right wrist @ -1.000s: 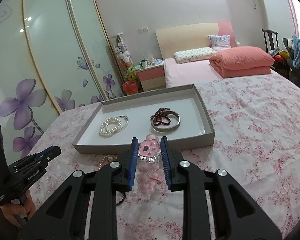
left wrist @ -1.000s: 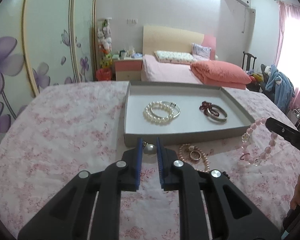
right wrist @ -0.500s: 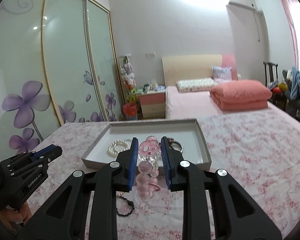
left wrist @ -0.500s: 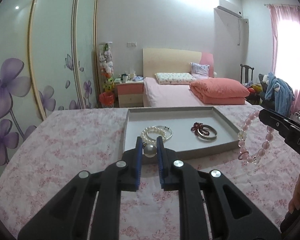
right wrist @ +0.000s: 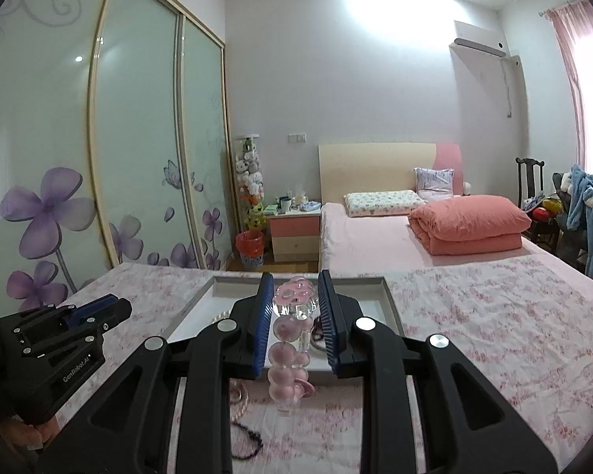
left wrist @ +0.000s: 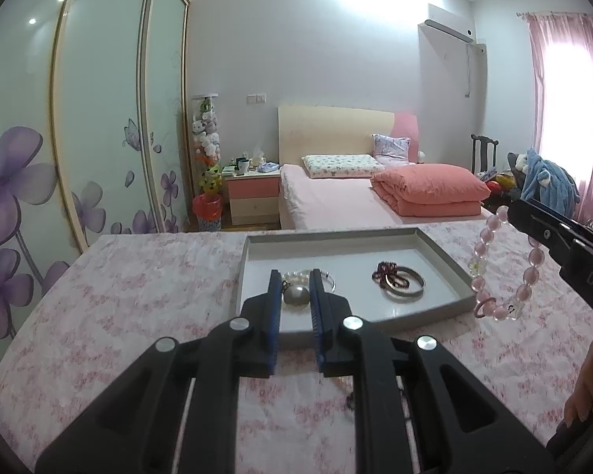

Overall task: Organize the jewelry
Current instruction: 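Lift the pink bead bracelet and the pearl and carry both over the tray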

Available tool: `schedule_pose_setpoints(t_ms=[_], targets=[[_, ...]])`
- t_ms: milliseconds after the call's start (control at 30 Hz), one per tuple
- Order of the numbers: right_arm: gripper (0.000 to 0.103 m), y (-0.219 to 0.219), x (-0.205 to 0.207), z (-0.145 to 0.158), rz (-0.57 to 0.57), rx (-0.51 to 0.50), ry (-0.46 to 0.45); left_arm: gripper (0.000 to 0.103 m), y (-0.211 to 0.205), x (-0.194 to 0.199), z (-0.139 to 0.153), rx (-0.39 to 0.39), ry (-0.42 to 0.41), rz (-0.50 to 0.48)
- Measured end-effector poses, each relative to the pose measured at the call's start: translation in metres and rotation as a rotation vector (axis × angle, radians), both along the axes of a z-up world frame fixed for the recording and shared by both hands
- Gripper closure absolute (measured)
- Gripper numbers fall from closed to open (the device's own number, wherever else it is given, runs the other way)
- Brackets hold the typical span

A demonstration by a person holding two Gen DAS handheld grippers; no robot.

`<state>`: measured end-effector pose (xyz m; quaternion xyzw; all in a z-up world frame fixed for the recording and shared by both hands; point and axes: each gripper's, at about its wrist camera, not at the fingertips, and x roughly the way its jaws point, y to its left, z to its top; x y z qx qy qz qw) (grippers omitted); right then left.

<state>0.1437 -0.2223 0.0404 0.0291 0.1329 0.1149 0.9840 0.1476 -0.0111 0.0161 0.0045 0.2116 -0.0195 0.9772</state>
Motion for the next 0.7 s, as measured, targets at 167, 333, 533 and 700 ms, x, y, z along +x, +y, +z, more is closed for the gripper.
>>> schedule_pose_setpoints(t_ms=[167, 333, 533, 700], targets=[[0.079, 0.001, 0.032, 0.002, -0.015, 0.02, 0.009, 0.088, 0.001, 0.032, 0.003, -0.015, -0.007, -0.011], [0.079, 0.0, 0.073, -0.004, -0.021, 0.053, 0.067, 0.088, 0.007, 0.079, -0.005, -0.045, 0.042, -0.006], [0.079, 0.001, 0.117, -0.024, -0.008, 0.081, 0.161, 0.088, 0.007, 0.129, -0.031, -0.067, 0.138, -0.019], [0.079, 0.005, 0.145, -0.044, -0.001, 0.091, 0.238, 0.088, 0.004, 0.155, -0.05, -0.075, 0.197, -0.036]])
